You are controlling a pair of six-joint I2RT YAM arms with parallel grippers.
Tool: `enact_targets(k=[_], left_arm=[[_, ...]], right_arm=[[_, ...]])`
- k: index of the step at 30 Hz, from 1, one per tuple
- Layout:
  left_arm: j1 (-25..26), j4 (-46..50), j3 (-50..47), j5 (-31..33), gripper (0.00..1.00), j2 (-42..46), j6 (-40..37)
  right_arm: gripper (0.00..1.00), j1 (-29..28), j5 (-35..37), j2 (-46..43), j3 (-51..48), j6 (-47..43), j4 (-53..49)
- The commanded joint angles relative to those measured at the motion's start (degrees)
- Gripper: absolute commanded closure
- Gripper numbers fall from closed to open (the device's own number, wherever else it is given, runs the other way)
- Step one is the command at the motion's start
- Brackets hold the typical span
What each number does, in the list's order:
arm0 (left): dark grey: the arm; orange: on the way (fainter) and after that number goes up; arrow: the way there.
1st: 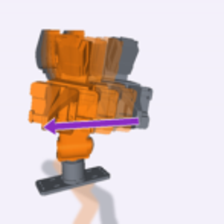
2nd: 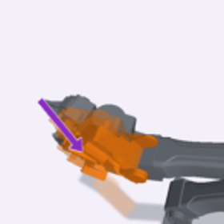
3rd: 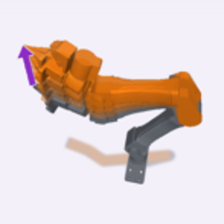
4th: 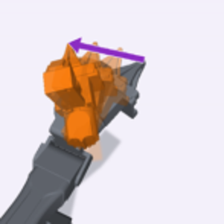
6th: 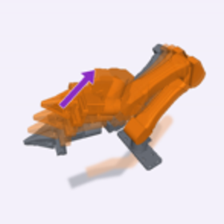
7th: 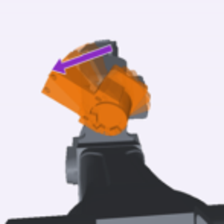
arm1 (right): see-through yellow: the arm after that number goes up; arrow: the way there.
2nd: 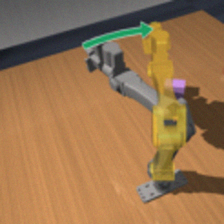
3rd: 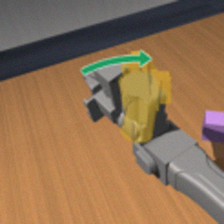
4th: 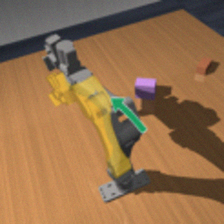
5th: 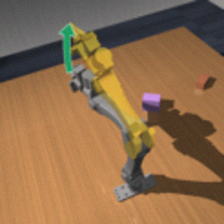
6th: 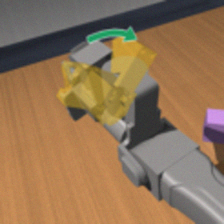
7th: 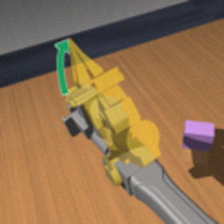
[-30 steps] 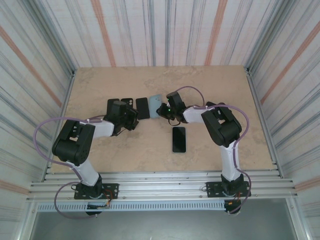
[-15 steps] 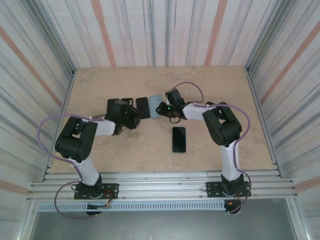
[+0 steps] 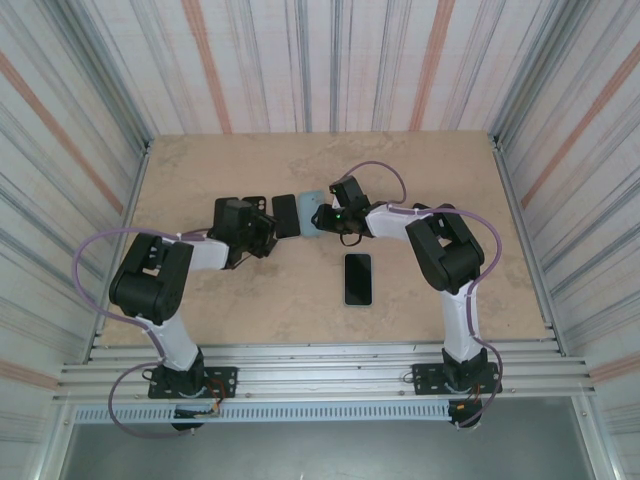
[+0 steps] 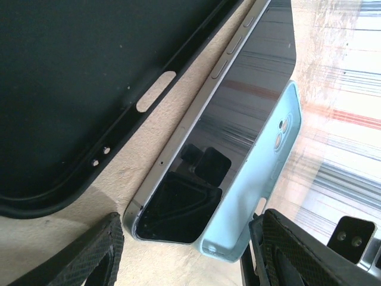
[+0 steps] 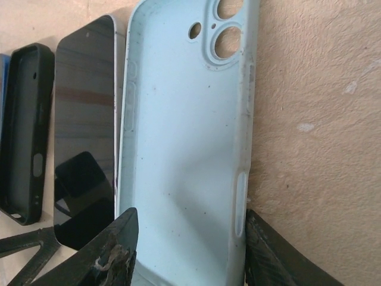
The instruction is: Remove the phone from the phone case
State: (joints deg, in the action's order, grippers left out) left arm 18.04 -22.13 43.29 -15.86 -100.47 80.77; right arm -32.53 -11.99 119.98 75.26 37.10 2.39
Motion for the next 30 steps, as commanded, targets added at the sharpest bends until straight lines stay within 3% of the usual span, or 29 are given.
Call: enact_targets(k=[1,12,21,26,30], left_arm=[[-0.5,2.4,1.1,0.9,0.35,2.1,-1.5],[0.1,9.0,2.2,-0.9,0.34,8.7,-4.1],[-1.6,21.0,4.6,-2.2,0.28,18.5,-15.2],[-2.1,29.7,8.1,-3.8,0.22,22.4,-22.1],[-1.8,32.1,8.2,-7.2,0.19,23.9,-23.2]], right_arm=[[0.5,0.4,0.9,-0.1,1.8,-2.7,-4.9],[0.38,0.7,-0.2,-1.4,4.2,-4.9,-6.0],[0.29,2.9,-0.8,-9.8,1.0,-7.0,-10.2],[0.23,3.3,2.2,-16.1,-1.9,-9.3,-19.1],[0.18,2.5,9.4,-22.7,-6.0,-7.1,-27.0]])
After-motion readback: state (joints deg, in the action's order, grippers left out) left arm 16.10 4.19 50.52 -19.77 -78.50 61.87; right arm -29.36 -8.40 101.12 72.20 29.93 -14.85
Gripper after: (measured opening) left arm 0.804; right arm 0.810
